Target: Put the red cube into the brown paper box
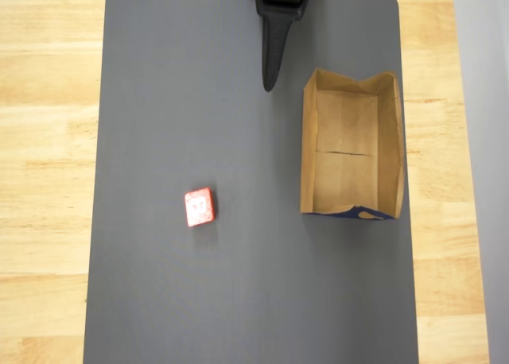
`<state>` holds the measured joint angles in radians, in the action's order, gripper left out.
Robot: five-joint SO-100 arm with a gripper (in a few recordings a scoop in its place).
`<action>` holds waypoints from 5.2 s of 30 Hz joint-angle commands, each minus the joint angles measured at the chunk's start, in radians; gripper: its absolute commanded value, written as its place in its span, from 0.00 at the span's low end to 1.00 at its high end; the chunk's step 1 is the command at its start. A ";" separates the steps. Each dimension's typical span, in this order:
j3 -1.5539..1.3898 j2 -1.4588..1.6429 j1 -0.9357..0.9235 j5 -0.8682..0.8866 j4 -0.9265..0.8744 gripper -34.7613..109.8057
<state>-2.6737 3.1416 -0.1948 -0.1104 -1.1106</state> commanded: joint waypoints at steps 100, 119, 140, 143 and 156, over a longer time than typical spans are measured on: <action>0.413 -0.667 -0.318 -0.347 -0.017 0.38; 0.897 -1.390 -0.359 -0.342 0.089 0.43; 1.302 -1.865 -0.253 -0.284 -0.077 0.51; 1.318 -1.904 -0.265 -0.298 -0.057 0.51; 1.462 -2.020 -0.299 -0.302 -0.114 0.47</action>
<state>-1.2410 1.1045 -0.4970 -0.3912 -1.2011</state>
